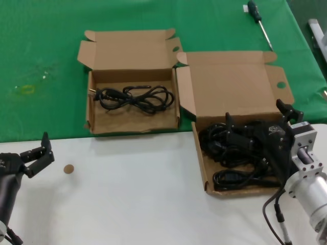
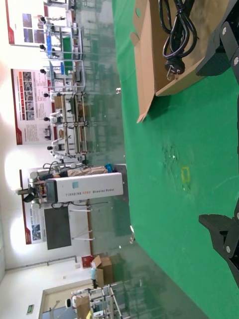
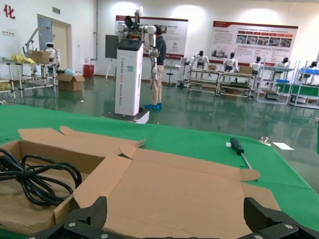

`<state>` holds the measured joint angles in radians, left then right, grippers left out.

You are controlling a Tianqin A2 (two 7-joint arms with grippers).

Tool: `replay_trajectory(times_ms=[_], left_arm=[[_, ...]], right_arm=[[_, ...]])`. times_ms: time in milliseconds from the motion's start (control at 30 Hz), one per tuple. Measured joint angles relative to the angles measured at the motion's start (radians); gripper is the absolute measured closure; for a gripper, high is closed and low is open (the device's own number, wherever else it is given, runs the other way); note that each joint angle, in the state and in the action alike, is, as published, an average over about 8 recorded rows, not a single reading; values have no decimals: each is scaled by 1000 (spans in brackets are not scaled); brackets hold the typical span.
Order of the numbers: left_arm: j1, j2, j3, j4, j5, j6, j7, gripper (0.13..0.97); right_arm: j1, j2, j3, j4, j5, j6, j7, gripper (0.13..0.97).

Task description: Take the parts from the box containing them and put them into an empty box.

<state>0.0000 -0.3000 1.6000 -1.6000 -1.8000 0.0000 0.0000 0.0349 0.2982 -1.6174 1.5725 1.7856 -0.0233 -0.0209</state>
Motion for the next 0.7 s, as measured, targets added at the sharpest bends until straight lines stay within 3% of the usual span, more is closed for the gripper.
replay_trajectory(times_ms=[700], left_arm=[[0, 0, 0, 0, 0, 0, 0, 132]], right_arm=[[0, 0, 0, 0, 0, 0, 0, 129]])
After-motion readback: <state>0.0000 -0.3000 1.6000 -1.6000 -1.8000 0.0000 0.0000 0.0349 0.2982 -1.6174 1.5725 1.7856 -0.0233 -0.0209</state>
